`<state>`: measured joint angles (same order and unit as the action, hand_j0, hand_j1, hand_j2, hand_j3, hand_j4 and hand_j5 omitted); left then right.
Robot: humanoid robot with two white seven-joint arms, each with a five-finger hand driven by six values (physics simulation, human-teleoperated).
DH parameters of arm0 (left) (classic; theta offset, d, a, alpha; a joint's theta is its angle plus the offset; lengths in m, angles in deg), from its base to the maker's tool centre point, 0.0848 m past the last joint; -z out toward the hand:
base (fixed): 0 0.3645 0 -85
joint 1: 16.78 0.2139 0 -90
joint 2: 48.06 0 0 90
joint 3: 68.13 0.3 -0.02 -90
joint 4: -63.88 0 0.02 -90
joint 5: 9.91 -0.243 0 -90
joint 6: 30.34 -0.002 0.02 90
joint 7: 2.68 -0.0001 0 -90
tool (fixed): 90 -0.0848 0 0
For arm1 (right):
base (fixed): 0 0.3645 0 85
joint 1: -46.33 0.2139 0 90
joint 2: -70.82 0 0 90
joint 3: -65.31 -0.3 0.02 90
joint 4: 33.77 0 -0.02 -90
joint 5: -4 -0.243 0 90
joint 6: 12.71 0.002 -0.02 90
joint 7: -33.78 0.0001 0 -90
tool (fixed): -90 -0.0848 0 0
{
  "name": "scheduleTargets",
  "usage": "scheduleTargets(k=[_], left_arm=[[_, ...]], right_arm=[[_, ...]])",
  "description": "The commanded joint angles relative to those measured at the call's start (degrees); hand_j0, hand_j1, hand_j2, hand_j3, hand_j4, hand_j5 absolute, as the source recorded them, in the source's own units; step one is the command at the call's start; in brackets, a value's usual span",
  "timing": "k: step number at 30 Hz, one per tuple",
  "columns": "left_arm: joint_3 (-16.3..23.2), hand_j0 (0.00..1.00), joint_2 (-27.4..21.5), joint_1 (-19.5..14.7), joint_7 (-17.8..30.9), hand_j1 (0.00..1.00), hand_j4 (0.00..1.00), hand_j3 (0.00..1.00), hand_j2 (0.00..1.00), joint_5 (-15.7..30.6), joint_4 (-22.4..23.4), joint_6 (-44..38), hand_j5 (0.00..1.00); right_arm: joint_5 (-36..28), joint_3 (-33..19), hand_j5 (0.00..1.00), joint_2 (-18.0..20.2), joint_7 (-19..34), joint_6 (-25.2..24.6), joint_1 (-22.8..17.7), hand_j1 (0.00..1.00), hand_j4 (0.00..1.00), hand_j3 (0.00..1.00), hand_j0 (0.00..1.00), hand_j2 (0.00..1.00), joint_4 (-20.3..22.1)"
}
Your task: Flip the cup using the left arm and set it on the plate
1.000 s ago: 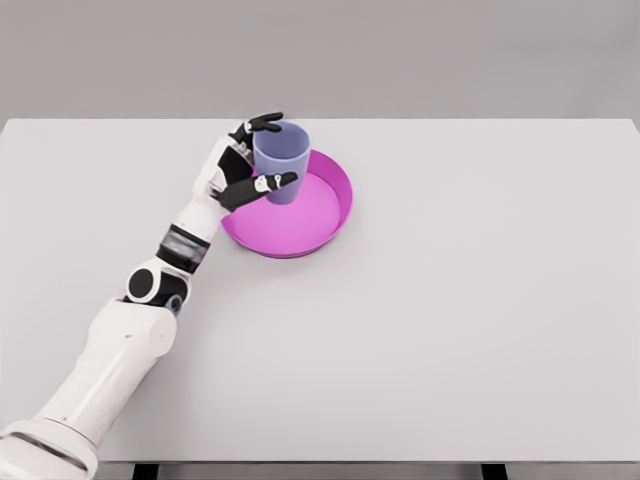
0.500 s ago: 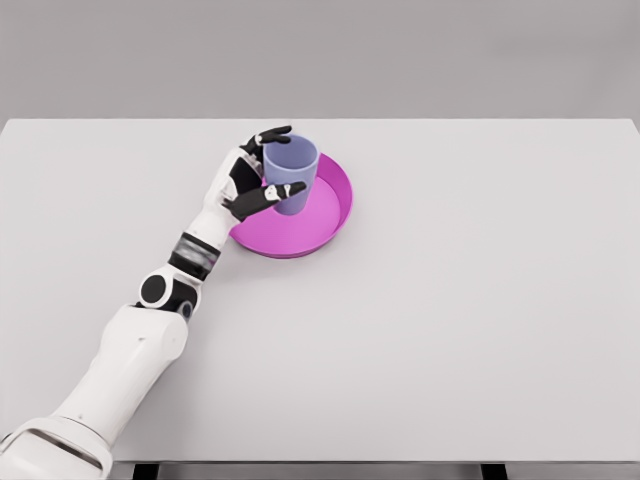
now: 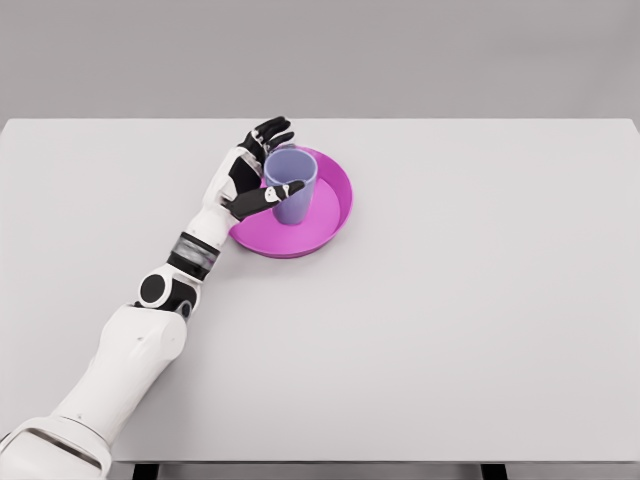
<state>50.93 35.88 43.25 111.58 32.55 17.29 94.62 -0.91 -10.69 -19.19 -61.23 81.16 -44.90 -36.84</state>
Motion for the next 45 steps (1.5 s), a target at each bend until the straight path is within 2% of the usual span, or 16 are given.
scheduleTargets(k=[1, 3, 23, 26, 32, 38, 40, 41, 43, 45], left_arm=[[-0.1, 0.93, -0.2, 0.0, 0.1, 0.93, 0.93, 0.93, 0.93, 0.3, -0.2, 0.0, 0.93], [-0.1, 1.00, -0.3, 0.1, 0.1, 1.00, 1.00, 1.00, 1.00, 0.2, -0.1, 0.0, 1.00], [0.0, 1.00, -2.1, 0.3, 0.5, 1.00, 1.00, 1.00, 1.00, 0.2, -0.2, 0.0, 1.00], [0.0, 1.00, -4.2, 0.4, 0.6, 1.00, 1.00, 1.00, 1.00, 0.3, -3.2, 0.0, 1.00], [0.1, 1.00, -6.4, 0.4, 0.6, 1.00, 1.00, 1.00, 1.00, 0.5, -4.6, 0.0, 1.00], [0.7, 1.00, -15.2, 0.7, 1.3, 1.00, 1.00, 1.00, 1.00, 1.0, -10.8, 0.0, 1.00], [4.8, 1.00, -21.0, 0.4, 6.2, 1.00, 1.00, 1.00, 1.00, 1.0, -12.7, 0.0, 1.00], [6.2, 1.00, -25.1, 0.1, 10.7, 1.00, 1.00, 1.00, 1.00, 0.8, -14.6, 0.0, 1.00], [6.4, 1.00, -30.9, 0.1, 10.7, 1.00, 1.00, 1.00, 1.00, 0.6, -18.9, 0.0, 1.00], [5.5, 1.00, -35.1, 0.2, 10.7, 1.00, 1.00, 1.00, 1.00, 0.6, -20.8, 0.0, 1.00]], right_arm=[[0.0, 0.0, 1.00, 0.0, 0.0, 0.0, 0.0, 1.00, 1.00, 1.00, 1.00, 1.00, 0.0], [0.0, 0.0, 1.00, 0.0, 0.0, 0.0, 0.0, 1.00, 1.00, 1.00, 1.00, 1.00, 0.0], [0.0, 0.0, 1.00, 0.0, 0.0, 0.0, 0.0, 1.00, 1.00, 1.00, 1.00, 1.00, 0.0], [0.0, 0.0, 1.00, 0.0, 0.0, 0.0, 0.0, 1.00, 1.00, 1.00, 1.00, 1.00, 0.0], [0.0, 0.0, 1.00, 0.0, 0.0, 0.0, 0.0, 1.00, 1.00, 1.00, 1.00, 1.00, 0.0], [0.0, 0.0, 1.00, 0.0, 0.0, 0.0, 0.0, 1.00, 1.00, 1.00, 1.00, 1.00, 0.0], [0.0, 0.0, 1.00, 0.0, 0.0, 0.0, 0.0, 1.00, 1.00, 1.00, 1.00, 1.00, 0.0], [0.1, 0.0, 1.00, 0.0, 0.0, 0.0, 0.0, 1.00, 1.00, 1.00, 1.00, 1.00, 0.0], [0.0, 0.0, 1.00, 0.0, 0.0, 0.0, 0.0, 1.00, 1.00, 1.00, 1.00, 1.00, 0.0], [0.0, 0.0, 1.00, 0.0, 0.0, 0.0, 0.0, 1.00, 1.00, 1.00, 1.00, 1.00, 0.0]])
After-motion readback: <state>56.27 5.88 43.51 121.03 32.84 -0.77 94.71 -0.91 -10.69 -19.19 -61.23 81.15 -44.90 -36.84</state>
